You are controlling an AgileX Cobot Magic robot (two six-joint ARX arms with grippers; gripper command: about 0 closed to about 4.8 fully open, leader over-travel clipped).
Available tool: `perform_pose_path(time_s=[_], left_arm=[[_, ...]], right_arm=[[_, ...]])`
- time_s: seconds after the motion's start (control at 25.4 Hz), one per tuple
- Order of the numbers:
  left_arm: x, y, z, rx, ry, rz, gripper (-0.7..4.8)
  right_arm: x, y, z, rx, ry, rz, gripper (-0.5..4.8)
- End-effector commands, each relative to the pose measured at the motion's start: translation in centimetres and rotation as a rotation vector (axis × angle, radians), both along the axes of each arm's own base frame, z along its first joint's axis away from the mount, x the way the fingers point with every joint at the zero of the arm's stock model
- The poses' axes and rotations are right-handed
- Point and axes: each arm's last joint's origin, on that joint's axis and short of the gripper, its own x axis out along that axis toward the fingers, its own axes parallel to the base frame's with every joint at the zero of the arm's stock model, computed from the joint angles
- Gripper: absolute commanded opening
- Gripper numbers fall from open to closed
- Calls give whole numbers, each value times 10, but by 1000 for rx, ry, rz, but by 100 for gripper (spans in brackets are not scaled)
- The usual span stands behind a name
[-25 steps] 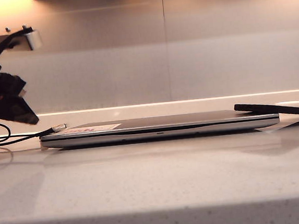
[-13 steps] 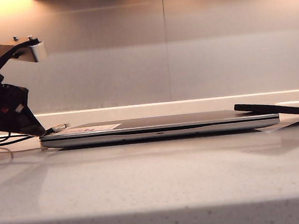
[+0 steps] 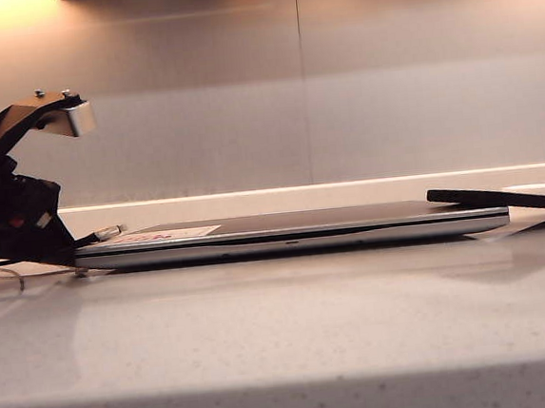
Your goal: Pick up the charging cable and the phone, plug the charging cable into the charging port on the phone, and finally place them back on the table.
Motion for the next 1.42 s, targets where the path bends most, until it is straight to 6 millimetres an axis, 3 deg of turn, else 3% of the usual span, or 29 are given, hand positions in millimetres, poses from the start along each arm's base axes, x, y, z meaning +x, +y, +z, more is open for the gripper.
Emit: perform_pose_path(time_s=[0.04,0.35,0.47,0.83,1.02,1.26,1.42], left_arm=[[3,-1,3,-10,-41,-3,183],[10,-3,-7,-6,-22,-1,174],[10,-3,-6,-13,-32,1,-13],[9,-3,-1,-16,-28,4,-6],[-2,0,21,-31,-51,8,-6],[-17,5,50,-179,-98,82,-6],[-34,5,68,-247,-139,77,-6]], right_arm=[[0,0,3,15,-18,3,-6],[0,0,3,15,-18,3,-6],[0,0,3,15,-17,3,-6],[0,0,3,15,-18,-3,-6],[2,-2,3,79,30,-116,-6],[5,-3,1,90,48,-174,-6],[14,-9,-6,149,154,-278,-6]])
